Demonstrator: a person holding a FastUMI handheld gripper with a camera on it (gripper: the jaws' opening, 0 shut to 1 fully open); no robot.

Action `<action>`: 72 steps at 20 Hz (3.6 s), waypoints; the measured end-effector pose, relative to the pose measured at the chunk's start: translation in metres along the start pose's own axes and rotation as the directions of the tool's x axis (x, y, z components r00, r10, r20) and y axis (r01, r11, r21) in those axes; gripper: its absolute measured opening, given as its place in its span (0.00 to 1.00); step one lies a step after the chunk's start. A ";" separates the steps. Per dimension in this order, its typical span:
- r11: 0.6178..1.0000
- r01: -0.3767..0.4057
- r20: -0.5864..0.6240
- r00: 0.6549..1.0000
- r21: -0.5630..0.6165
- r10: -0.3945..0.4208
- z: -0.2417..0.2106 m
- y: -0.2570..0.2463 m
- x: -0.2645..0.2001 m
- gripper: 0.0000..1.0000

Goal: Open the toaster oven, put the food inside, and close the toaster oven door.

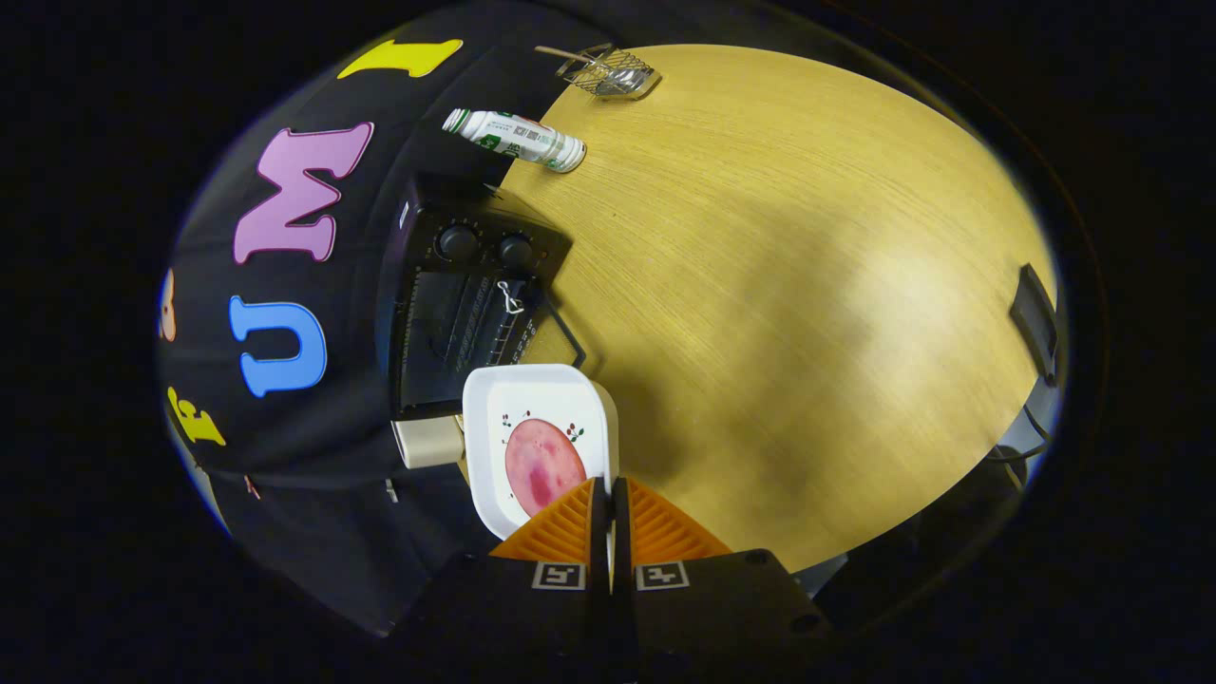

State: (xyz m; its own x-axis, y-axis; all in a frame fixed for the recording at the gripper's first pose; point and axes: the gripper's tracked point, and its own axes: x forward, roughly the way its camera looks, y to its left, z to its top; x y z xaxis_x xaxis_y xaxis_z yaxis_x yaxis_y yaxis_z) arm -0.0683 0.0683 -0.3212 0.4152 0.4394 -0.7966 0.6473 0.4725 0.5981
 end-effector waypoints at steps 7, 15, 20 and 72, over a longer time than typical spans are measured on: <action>0.979 -0.008 0.162 0.987 0.204 -0.025 0.002 0.080 0.081 0.05; 0.898 -0.047 0.313 0.944 0.437 -0.103 0.027 0.132 0.163 0.05; 0.875 -0.089 0.402 0.907 0.477 -0.127 0.052 0.149 0.195 0.05; 0.474 0.369 0.291 0.928 -0.800 -0.231 -0.065 0.051 0.183 0.99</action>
State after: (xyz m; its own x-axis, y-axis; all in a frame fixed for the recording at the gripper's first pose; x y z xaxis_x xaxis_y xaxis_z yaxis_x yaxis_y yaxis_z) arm -0.0014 0.2227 -0.4309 0.4220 0.0764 -0.9034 -0.0514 0.9969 0.0603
